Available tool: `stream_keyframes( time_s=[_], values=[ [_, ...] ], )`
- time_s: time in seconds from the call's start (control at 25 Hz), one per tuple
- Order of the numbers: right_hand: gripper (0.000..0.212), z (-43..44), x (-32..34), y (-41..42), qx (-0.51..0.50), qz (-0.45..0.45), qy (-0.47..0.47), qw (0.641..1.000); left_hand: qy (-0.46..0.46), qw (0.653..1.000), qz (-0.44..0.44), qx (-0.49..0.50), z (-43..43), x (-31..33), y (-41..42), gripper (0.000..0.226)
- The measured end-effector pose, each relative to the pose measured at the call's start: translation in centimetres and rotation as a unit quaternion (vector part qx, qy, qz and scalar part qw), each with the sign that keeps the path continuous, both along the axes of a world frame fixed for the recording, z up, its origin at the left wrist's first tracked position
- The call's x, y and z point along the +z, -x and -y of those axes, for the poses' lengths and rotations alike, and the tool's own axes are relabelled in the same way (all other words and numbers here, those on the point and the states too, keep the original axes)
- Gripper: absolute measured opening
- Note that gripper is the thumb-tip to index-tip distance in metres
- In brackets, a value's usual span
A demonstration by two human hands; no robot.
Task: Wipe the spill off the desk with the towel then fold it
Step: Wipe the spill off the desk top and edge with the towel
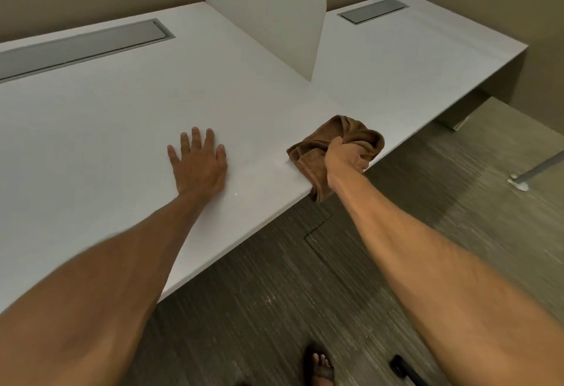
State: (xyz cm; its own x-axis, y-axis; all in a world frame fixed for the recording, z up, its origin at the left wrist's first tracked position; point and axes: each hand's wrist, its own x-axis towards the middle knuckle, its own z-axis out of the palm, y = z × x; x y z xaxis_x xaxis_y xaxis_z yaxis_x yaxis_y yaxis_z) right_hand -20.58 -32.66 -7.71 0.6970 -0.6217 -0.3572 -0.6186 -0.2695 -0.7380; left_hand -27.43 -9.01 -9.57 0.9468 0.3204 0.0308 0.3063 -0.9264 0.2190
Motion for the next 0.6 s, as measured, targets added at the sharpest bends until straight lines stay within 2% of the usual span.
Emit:
stream_keyframes(
  time_s=[0.32, 0.6],
  values=[
    [0.075, -5.8, -0.1, 5.6, -0.013, 0.003, 0.026, 1.000, 0.019, 1.000, -0.002, -0.007, -0.2, 0.1, 0.4, 0.056],
    [0.073, -9.6, 0.6, 9.8, 0.015, -0.016, 0.040, 0.999, 0.037, 0.998, -0.027, -0.034, -1.0, 0.1, 0.2, 0.057]
  ],
)
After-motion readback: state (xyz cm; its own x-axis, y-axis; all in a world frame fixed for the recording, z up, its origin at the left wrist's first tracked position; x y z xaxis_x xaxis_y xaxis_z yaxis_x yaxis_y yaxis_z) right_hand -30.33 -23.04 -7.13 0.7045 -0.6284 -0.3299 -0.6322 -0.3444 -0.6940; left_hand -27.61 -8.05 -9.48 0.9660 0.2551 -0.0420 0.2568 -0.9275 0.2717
